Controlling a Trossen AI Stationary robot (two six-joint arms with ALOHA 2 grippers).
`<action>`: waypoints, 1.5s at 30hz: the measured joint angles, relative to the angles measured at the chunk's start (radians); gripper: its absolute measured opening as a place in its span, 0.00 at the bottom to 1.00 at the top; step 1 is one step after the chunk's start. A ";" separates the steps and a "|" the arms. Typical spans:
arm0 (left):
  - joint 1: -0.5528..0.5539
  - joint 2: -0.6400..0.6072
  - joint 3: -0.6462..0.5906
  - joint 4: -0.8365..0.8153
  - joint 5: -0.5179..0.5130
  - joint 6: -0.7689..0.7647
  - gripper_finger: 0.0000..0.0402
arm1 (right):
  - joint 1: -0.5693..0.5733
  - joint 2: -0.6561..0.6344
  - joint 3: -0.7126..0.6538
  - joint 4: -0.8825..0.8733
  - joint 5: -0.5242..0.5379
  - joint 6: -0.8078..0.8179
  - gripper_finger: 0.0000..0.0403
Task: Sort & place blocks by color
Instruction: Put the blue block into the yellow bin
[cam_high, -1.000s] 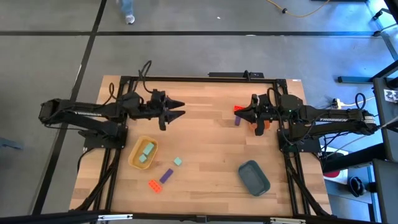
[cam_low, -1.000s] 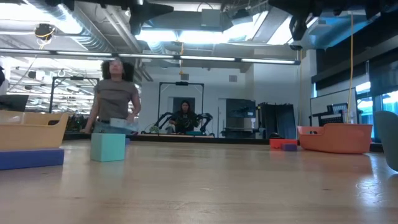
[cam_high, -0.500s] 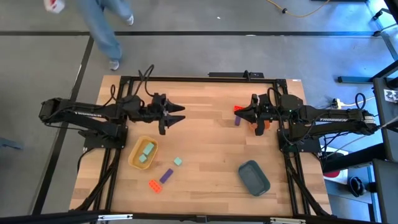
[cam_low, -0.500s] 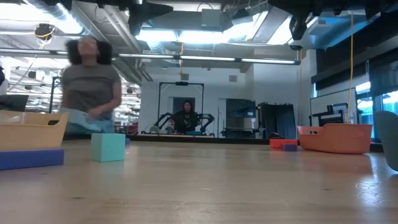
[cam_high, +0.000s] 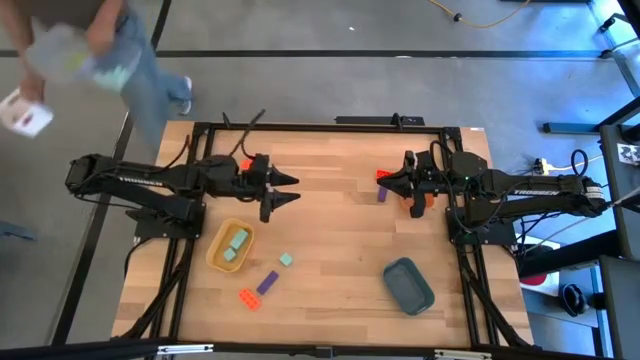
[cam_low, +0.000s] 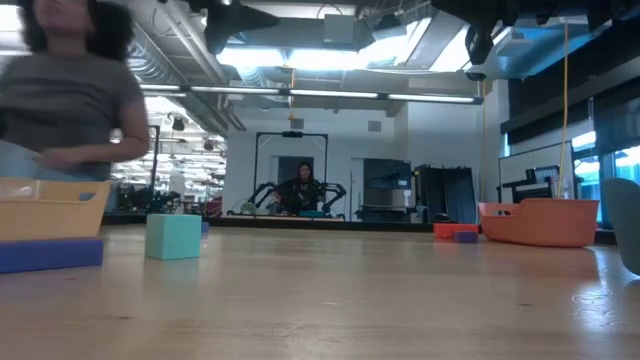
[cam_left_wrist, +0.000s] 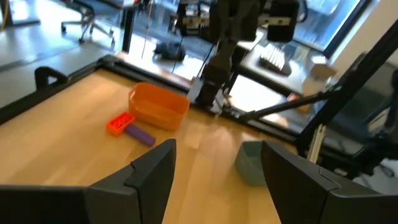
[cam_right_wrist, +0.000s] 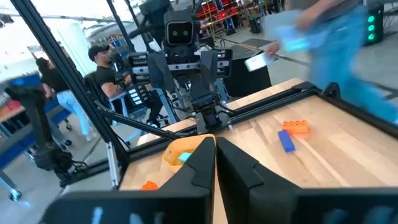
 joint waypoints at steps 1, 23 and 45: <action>0.000 0.012 0.020 -0.039 0.000 0.000 0.56 | 0.000 0.000 0.000 0.000 0.000 -0.009 0.05; -0.035 0.108 0.085 -0.167 0.028 -0.049 0.56 | 0.000 0.000 0.000 0.000 0.001 -0.035 0.05; -0.252 0.478 0.325 -0.645 0.169 0.374 0.56 | 0.000 0.000 0.000 -0.009 0.002 -0.082 0.05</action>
